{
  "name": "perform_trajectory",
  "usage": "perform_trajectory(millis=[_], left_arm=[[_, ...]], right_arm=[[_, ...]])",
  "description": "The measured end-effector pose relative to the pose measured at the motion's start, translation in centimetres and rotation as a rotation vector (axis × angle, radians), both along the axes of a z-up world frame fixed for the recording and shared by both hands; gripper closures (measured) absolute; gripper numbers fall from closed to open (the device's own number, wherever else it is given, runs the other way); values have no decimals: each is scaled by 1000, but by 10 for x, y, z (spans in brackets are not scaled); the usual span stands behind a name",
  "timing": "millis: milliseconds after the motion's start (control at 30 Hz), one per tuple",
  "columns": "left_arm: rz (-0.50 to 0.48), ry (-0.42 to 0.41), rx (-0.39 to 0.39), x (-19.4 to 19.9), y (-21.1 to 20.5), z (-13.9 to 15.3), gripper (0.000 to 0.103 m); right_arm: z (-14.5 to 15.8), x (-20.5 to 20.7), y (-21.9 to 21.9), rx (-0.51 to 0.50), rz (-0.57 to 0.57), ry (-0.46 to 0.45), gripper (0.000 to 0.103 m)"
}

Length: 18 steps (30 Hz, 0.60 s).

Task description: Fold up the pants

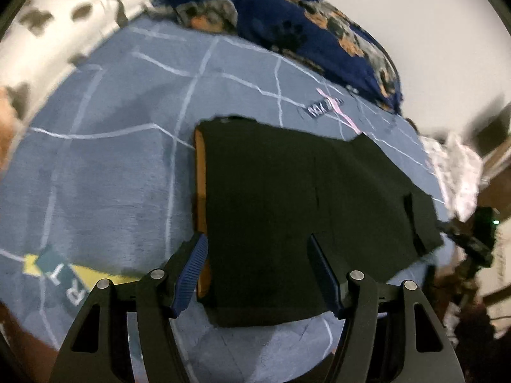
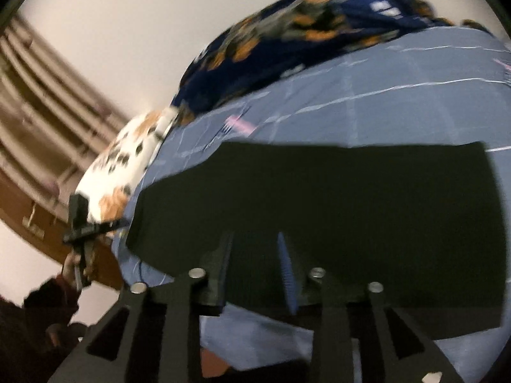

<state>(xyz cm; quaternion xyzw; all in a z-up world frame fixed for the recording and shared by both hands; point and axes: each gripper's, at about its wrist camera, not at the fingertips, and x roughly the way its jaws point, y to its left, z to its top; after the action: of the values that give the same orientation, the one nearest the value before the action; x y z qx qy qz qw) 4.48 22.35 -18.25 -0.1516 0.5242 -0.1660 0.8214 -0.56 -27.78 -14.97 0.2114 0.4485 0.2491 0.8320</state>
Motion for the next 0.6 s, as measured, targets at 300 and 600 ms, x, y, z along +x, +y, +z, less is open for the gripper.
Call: perform_trajectory(millis=[300,600], left_arm=[[-108,15,5,35,5,-24,38],[-242,47,-131,64,-2,-32,63]], right_arm=[[-13,1,32,59,0,68,68],[-21,5,40,130,-53,126,60]])
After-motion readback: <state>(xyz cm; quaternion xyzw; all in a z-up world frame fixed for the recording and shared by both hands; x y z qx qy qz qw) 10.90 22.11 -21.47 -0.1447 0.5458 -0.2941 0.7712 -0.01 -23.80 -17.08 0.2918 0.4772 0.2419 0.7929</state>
